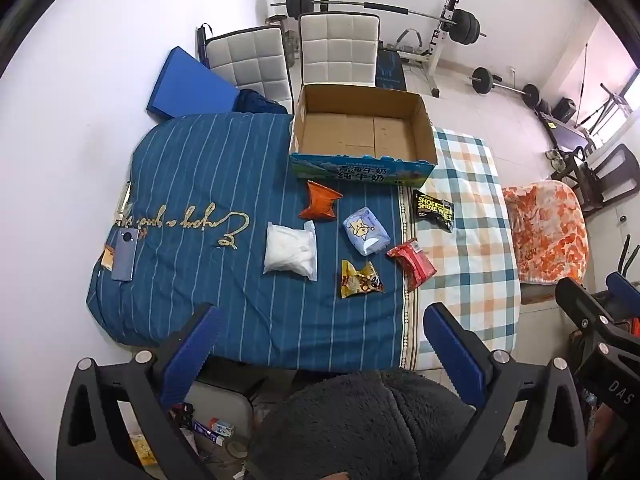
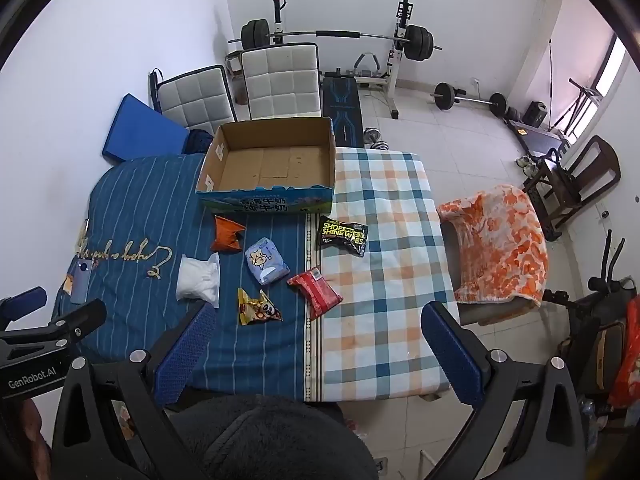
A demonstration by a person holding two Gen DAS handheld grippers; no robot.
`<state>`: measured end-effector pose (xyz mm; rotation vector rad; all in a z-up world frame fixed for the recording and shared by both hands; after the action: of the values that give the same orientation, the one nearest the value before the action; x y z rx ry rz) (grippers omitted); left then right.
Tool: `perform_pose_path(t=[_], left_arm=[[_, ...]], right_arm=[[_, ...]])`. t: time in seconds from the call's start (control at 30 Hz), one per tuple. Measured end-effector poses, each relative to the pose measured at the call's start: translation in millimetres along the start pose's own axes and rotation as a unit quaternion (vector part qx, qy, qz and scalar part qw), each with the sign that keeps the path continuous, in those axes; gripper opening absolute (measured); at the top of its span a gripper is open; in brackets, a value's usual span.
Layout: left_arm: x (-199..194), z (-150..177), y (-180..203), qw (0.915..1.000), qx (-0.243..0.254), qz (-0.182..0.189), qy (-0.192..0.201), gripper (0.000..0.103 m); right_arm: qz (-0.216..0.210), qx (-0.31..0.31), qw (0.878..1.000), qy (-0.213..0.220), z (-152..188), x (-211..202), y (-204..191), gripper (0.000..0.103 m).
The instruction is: Organize soft objects
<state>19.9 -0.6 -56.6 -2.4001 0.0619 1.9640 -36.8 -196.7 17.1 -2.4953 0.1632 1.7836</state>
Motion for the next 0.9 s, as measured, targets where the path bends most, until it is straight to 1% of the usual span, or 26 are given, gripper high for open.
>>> perform_pose_path(t=[0.03, 0.07, 0.1, 0.33, 0.47, 0.63, 0.9], left_arm=[[0, 0, 0, 1.0000, 0.000, 0.001, 0.000, 0.103], [0, 0, 0, 1.0000, -0.001, 0.005, 0.000, 0.103], [0, 0, 0, 1.0000, -0.001, 0.005, -0.001, 0.103], [1, 2, 4, 0.9999, 0.002, 0.010, -0.004, 0.103], [-3, 5, 4, 1.0000, 0.000, 0.008, 0.002, 0.103], [-3, 3, 3, 0.9999, 0.003, 0.010, -0.002, 0.103], [-11, 3, 4, 0.9999, 0.001, 0.005, 0.011, 0.103]], right_arm=[[-0.002, 0.000, 1.000, 0.001, 0, 0, -1, 0.103], [-0.015, 0.005, 1.000, -0.004, 1, 0, -2, 0.103], [-0.015, 0.005, 1.000, -0.004, 1, 0, -2, 0.103], [-0.006, 0.006, 1.000, -0.004, 10, 3, 2, 0.103], [-0.003, 0.008, 1.000, -0.004, 8, 0, 4, 0.103], [-0.005, 0.009, 1.000, -0.003, 9, 0, 3, 0.103], [-0.003, 0.016, 1.000, 0.006, 8, -10, 3, 0.103]])
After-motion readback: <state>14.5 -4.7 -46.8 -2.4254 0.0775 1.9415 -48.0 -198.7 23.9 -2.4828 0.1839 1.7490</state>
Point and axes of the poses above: each gripper's, at about its wrist camera, not at the fingertips, and x roughly the way its jaws point, y to its right, z to its underside, the point moved 6 cm from there along x, roughly the way its jaws point, and after that the axes turned 8 degrees about -y, right-handed, at the moved point
